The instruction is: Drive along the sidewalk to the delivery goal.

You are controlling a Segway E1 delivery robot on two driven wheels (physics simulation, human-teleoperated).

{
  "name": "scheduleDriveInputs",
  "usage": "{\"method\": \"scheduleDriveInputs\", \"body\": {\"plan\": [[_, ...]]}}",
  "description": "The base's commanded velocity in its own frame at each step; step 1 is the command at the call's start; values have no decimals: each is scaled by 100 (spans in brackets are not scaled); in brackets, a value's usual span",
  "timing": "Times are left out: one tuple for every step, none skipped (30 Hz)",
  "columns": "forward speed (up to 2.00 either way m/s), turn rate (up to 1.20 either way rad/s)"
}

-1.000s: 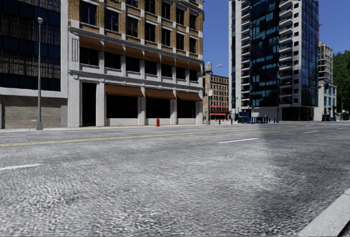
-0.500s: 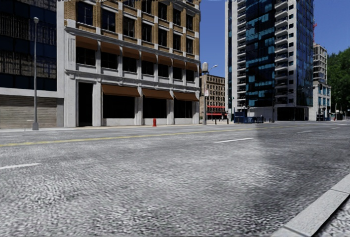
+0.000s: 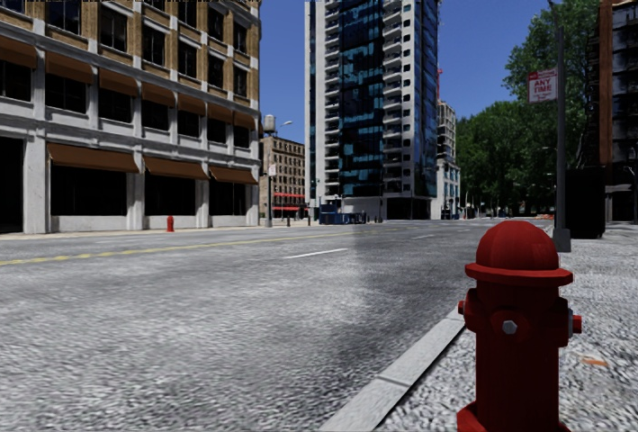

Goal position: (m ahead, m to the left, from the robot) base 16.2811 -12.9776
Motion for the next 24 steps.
{"method": "scheduleDriveInputs", "body": {"plan": [[-29,-77],[-29,-77],[-29,-77],[-29,-77],[-29,-77],[-29,-76],[-29,-76],[-29,-75],[-29,-73],[-29,-73],[-29,-69],[-29,-68],[-29,-68],[-29,-68],[-29,-68],[-29,-68],[-29,-68],[-29,-68],[-29,-68],[-29,-68],[-29,-68],[-29,-68],[-29,-68],[-29,-68]]}}
